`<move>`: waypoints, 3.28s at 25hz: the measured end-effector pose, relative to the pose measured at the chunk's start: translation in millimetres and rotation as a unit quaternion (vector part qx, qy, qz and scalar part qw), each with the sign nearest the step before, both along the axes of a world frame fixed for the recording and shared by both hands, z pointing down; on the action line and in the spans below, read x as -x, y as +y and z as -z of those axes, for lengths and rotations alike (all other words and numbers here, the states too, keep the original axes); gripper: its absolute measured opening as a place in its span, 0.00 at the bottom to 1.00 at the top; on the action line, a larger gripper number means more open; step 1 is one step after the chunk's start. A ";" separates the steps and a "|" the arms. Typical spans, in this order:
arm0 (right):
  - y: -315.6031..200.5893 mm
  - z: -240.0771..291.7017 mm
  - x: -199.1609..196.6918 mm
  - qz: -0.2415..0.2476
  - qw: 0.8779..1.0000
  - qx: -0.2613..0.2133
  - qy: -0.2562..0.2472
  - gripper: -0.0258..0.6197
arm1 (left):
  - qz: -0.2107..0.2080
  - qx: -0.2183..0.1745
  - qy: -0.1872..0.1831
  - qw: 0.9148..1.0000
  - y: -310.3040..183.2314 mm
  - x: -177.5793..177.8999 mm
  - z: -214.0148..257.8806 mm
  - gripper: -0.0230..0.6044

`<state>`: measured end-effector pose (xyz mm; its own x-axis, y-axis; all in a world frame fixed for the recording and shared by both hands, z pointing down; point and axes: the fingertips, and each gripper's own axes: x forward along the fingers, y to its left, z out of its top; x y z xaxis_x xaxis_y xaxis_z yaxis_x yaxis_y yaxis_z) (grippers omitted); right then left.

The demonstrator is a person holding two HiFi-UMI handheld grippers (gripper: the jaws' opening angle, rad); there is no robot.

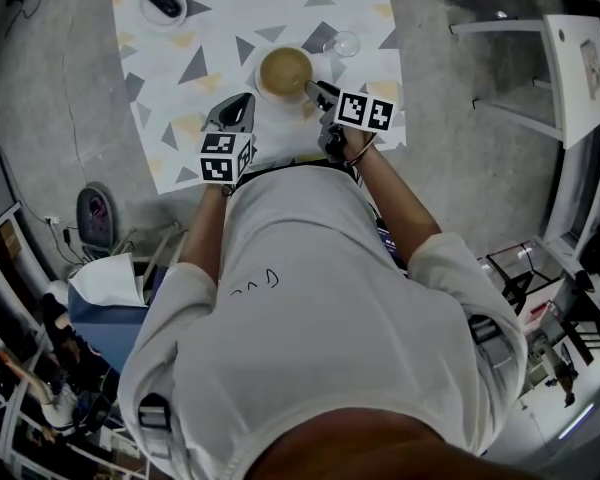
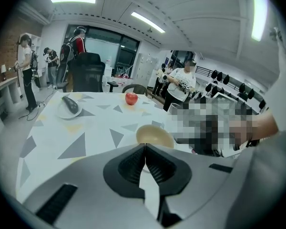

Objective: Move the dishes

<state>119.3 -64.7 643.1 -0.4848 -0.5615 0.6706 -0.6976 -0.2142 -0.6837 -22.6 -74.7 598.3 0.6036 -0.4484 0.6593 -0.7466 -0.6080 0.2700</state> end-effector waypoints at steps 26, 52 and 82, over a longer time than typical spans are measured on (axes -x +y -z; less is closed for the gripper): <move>-18.4 -13.3 12.5 0.045 0.996 0.014 0.070 0.06 | 0.023 0.003 0.006 1.000 -5.8 9.8 0.6 0.07; -47.3 82.2 62.4 0.317 0.856 -0.220 0.344 0.06 | 0.075 -0.013 0.029 0.997 -10.0 45.5 9.3 0.07; -118.9 54.4 191.1 0.184 0.965 -0.110 0.153 0.06 | 0.145 0.009 0.034 0.989 -25.7 167.6 -7.5 0.07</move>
<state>-71.8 -183.6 588.7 -0.4757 -0.5343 0.6987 -0.8756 0.2123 -0.4338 -190.2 -100.4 605.9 0.4944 -0.5972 0.6315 -0.8687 -0.3654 0.3345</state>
